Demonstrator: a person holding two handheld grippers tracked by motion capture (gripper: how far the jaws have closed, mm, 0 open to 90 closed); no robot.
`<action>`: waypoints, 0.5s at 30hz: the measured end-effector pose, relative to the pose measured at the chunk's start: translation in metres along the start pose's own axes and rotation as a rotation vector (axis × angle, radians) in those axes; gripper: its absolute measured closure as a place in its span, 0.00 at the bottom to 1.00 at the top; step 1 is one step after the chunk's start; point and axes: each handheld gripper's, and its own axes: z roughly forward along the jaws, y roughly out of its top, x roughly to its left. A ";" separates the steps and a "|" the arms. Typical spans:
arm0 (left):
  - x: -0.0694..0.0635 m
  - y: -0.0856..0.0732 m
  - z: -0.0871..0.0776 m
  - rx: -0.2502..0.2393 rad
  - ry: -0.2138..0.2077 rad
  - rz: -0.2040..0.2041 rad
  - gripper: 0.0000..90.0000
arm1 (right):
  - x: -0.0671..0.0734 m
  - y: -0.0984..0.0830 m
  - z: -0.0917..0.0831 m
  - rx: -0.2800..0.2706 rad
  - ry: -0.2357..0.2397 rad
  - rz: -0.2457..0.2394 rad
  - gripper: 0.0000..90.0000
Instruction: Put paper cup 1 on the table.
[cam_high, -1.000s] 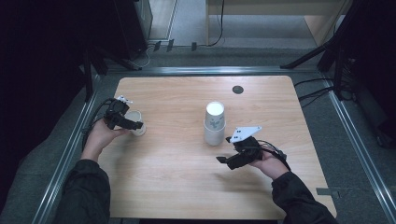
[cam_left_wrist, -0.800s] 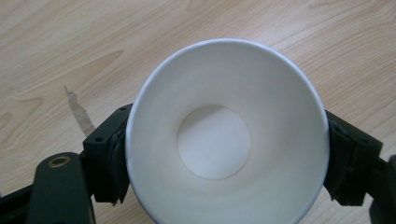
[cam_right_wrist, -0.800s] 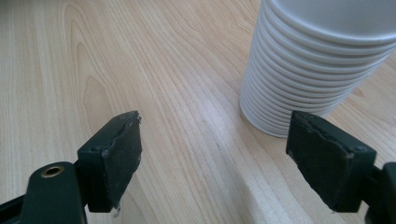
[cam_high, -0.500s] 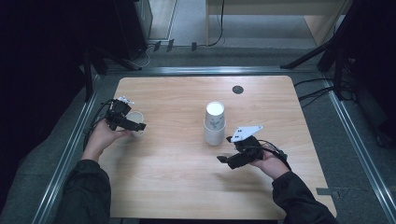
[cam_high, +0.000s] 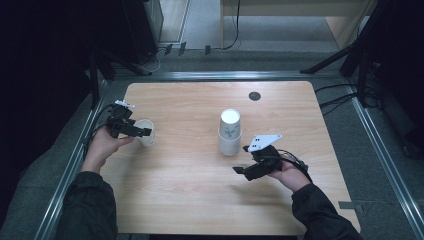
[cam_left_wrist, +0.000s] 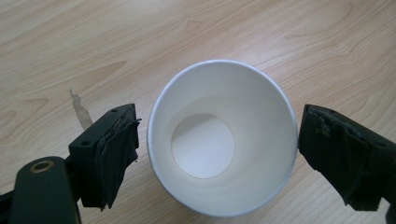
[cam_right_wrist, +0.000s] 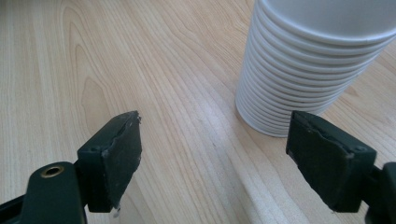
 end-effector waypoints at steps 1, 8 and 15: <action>0.001 0.000 -0.002 -0.008 0.003 0.000 0.14 | 0.000 0.000 0.000 0.003 -0.001 -0.001 0.21; 0.002 0.000 -0.021 -0.061 0.000 -0.012 0.15 | -0.002 0.000 0.000 -0.001 -0.017 0.001 0.21; -0.011 0.007 -0.034 -0.092 -0.067 0.013 0.15 | -0.003 -0.001 -0.002 -0.009 -0.018 -0.014 0.21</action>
